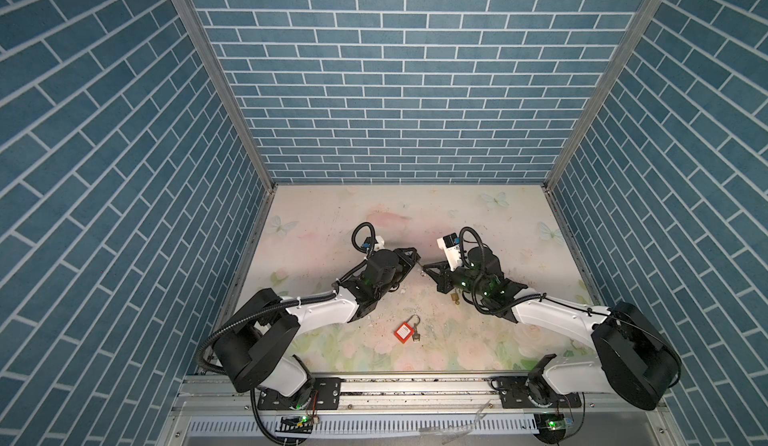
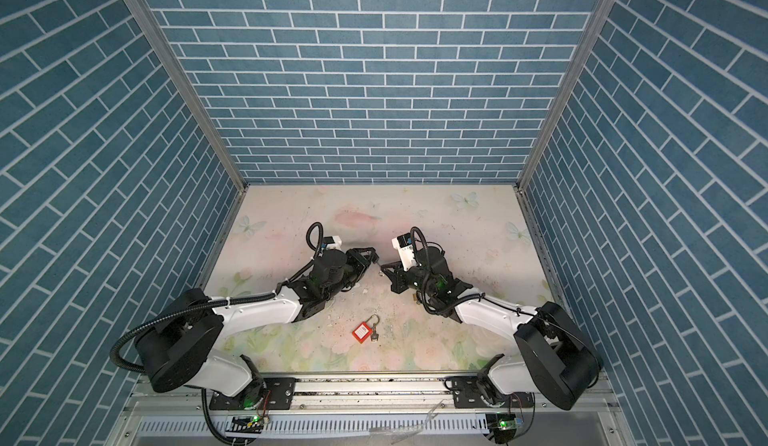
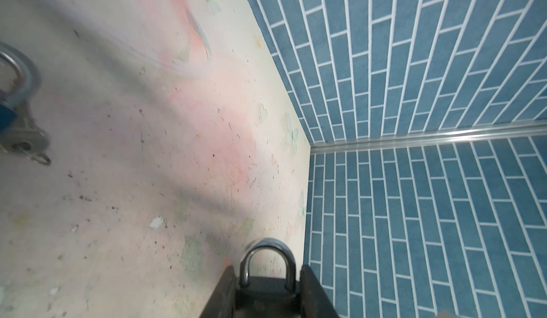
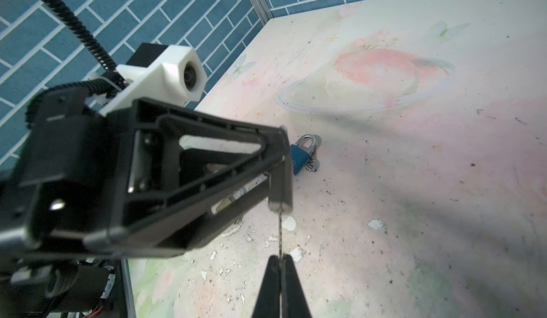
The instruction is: Lock with the key
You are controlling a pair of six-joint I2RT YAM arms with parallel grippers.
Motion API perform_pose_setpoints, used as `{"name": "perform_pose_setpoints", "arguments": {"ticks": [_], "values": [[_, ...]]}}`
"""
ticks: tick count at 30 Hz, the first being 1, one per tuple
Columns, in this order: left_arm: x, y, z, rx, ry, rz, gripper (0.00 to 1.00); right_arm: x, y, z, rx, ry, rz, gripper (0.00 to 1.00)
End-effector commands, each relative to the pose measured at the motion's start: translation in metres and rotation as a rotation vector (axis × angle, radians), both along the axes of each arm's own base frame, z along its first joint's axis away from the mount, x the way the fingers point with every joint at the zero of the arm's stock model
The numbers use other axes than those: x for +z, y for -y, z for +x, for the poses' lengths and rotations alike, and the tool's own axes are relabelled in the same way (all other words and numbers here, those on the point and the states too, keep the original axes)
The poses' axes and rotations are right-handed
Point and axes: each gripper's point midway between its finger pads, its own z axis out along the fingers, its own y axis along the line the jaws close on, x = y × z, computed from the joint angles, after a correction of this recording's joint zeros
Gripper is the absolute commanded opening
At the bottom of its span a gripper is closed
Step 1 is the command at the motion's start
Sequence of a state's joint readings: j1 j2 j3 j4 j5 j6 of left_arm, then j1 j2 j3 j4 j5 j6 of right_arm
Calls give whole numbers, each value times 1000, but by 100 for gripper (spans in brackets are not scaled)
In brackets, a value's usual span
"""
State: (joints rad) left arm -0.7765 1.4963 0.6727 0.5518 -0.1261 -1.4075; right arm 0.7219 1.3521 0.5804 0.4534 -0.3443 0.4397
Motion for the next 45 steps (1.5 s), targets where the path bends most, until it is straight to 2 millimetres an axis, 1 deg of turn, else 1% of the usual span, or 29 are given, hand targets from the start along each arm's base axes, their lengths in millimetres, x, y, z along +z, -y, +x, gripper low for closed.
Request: {"name": "perform_pose_setpoints", "arguments": {"ticks": [1,4,5,8,10,12,16,19,21,23,25,26,30,33,36,39,42,45], "values": [[24,-20,20,101,52,-43,0,-2,2,-9,18,0,-6,0],[30,-31,27,131,73,-26,0,-4,8,-13,8,-9,-15,0],[32,-33,29,131,88,7,0,-4,11,-13,-3,-11,-21,0],[35,-32,34,85,113,185,0,-2,23,-10,-74,-32,-54,0],[31,-27,37,37,99,309,0,2,32,-5,-125,-39,-73,0],[21,-22,39,-12,79,421,0,6,42,0,-167,-47,-79,0],[3,-8,45,-78,47,564,0,9,59,13,-231,-82,-66,0],[-7,12,55,-164,73,673,0,8,68,21,-265,-110,-59,0],[-11,31,64,-276,144,821,0,6,71,24,-276,-122,-59,0],[-18,43,69,-392,214,987,0,3,74,25,-285,-138,-65,0],[-24,50,72,-502,273,1108,0,0,76,24,-288,-151,-69,0],[-27,50,73,-540,300,1160,0,-1,76,23,-289,-155,-70,0],[-33,56,72,-718,421,1321,0,-7,79,21,-294,-176,-68,0],[-39,57,77,-800,471,1422,0,-10,79,20,-296,-189,-67,0],[-46,64,80,-876,522,1486,0,-14,78,19,-293,-203,-70,0],[-56,70,82,-951,562,1526,0,-17,79,19,-291,-214,-77,0],[-71,73,85,-1020,565,1552,0,-19,78,17,-290,-220,-77,0],[-87,77,86,-1084,558,1527,0,-20,79,17,-291,-224,-78,0]]}}
